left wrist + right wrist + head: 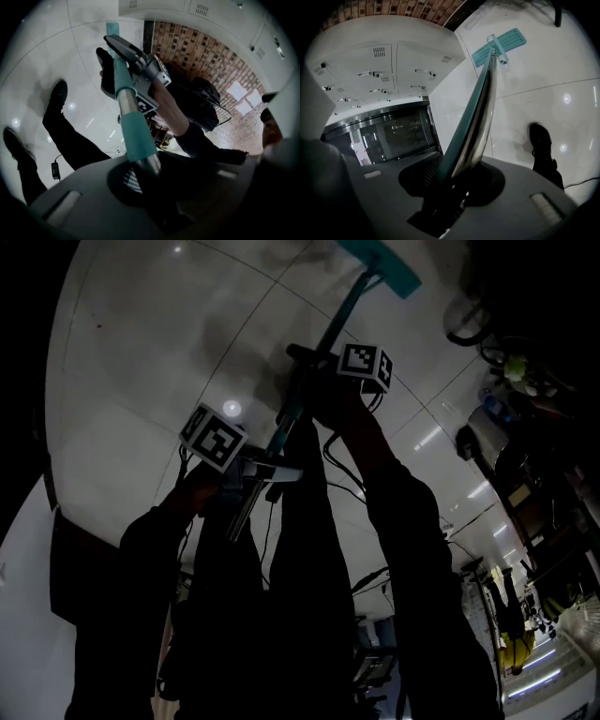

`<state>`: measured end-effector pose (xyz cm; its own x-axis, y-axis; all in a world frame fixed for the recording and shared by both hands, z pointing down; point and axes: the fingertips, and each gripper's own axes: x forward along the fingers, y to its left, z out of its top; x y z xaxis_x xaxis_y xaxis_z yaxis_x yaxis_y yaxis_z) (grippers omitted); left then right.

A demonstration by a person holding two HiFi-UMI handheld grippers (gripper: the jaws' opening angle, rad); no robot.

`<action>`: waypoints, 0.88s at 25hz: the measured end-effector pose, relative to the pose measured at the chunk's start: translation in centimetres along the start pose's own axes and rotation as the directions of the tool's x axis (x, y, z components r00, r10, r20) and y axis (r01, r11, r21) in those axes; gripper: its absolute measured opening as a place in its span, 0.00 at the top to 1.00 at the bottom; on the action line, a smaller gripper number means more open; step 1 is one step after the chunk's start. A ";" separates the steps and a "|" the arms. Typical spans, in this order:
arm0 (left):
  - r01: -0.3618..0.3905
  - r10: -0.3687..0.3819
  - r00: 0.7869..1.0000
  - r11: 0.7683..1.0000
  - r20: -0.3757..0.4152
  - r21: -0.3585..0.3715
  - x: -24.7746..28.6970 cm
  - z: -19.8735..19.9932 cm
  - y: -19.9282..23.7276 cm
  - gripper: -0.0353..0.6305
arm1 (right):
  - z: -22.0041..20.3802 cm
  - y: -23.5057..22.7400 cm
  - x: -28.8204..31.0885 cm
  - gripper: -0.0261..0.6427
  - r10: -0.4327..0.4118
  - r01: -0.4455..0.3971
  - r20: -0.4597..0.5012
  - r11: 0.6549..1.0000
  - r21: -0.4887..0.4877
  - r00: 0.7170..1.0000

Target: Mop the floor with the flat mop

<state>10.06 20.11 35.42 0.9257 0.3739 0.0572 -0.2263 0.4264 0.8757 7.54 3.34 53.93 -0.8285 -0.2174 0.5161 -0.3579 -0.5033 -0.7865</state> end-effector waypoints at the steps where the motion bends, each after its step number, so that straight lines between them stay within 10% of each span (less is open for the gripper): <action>1: 0.017 -0.017 1.000 1.000 0.003 0.003 -0.1 -1.3 0.3 0.85 | -1.6 -0.2 0.3 0.74 -0.002 0.002 -0.007 1.000 0.003 1.000; 22: 0.123 -0.124 0.984 0.992 0.129 0.018 -6.5 -28.0 12.2 0.84 | -32.6 -5.2 9.0 0.74 -0.058 0.056 -0.109 0.998 -0.025 0.992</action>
<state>-7.26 45.95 32.30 0.9780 0.2086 0.0098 -0.1058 0.4544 0.8845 -12.12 31.20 51.61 -0.8482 -0.0951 0.5211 -0.4145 -0.4935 -0.7646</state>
